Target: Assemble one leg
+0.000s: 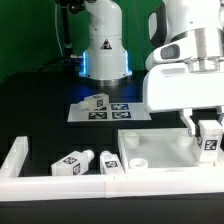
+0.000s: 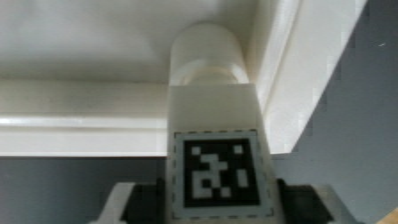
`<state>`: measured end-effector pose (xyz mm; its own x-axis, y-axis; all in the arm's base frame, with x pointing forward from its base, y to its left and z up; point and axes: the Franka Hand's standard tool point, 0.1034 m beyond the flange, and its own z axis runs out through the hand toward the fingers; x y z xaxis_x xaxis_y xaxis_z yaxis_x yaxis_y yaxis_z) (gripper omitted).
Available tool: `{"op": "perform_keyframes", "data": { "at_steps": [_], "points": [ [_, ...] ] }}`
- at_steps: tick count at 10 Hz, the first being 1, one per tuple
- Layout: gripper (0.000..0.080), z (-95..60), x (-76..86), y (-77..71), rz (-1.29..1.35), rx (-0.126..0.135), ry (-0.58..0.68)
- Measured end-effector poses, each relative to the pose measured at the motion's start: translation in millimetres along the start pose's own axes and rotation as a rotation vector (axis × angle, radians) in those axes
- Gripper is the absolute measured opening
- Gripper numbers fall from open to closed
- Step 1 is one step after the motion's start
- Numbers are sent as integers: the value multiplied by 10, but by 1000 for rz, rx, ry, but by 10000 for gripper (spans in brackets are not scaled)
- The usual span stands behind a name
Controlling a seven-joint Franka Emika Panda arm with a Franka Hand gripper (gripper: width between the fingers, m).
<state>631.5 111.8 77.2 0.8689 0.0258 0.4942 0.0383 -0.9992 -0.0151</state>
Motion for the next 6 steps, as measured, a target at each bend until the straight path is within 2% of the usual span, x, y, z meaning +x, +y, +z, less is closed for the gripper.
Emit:
{"op": "perform_keyframes", "data": {
  "at_steps": [2,3,4,6],
  "points": [
    [533,-10,4,16,1,-1,-8],
    [533,-87,13,63,6,0,-74],
    [627,-170,67,98,18,4,-109],
    [648,-170,93,86,45,15,-285]
  ]
}}
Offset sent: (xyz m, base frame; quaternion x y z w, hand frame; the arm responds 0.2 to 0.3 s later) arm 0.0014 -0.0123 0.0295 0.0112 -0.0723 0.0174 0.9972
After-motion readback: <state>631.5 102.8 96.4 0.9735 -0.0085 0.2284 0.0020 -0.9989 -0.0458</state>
